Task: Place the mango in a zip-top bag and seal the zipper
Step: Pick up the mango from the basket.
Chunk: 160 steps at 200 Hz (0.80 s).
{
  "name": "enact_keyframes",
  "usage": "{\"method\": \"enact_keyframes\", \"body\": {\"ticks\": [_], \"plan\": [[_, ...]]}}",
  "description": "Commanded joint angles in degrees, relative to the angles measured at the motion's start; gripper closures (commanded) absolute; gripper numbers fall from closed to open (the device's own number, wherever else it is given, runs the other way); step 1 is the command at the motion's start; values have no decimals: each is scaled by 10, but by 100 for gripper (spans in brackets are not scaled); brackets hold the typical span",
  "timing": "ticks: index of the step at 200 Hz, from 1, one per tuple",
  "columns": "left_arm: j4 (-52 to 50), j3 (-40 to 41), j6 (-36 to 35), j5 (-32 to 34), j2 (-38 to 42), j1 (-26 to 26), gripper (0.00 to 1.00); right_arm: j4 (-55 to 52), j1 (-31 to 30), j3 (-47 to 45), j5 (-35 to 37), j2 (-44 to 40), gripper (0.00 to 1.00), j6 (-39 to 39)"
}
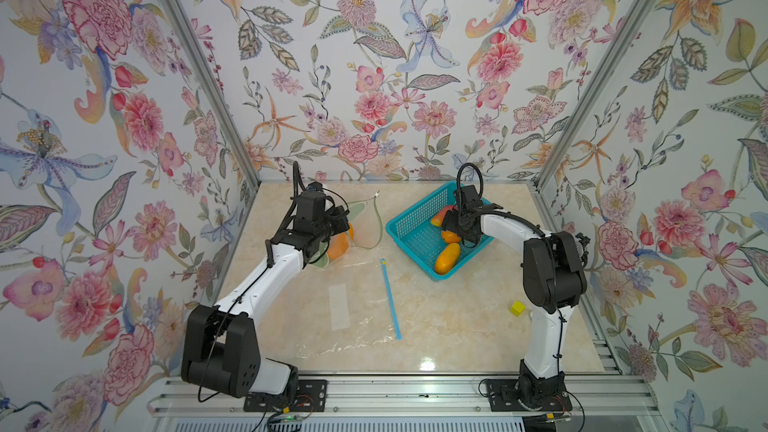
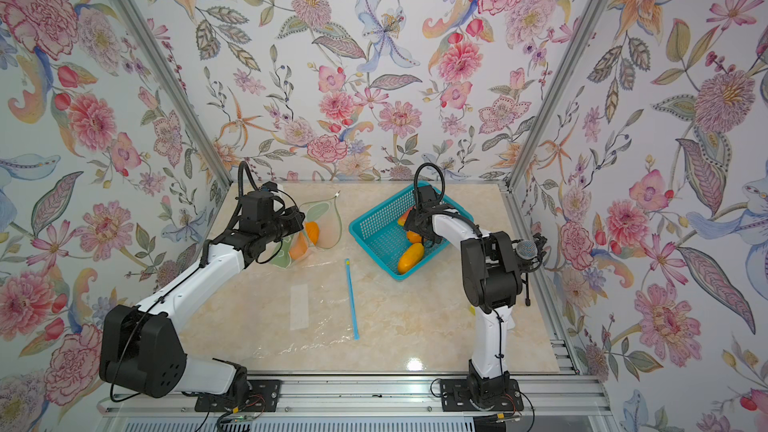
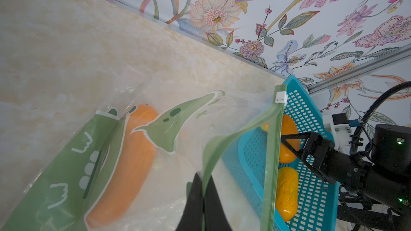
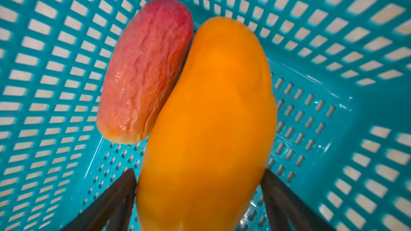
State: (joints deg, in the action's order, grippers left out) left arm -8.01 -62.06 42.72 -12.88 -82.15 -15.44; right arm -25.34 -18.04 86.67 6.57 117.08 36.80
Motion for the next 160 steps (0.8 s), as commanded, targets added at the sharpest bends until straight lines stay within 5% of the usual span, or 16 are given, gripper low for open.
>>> {"method": "enact_keyframes", "body": {"ticks": [1,24,75,126,160], "plan": [[-1,-13,-5,8,1,-5,100,-17,5,27,-2,23,14,10],[-2,-13,-6,9,2,-5,100,-19,9,35,0,34,19,11],[-4,-17,-7,13,5,-5,100,-18,5,27,-6,-18,48,-9],[-3,-25,-9,10,2,-5,100,-2,-18,-12,-30,-150,56,-26],[-3,-30,-9,8,1,-5,100,85,-68,-77,-111,-243,57,-12]]}}
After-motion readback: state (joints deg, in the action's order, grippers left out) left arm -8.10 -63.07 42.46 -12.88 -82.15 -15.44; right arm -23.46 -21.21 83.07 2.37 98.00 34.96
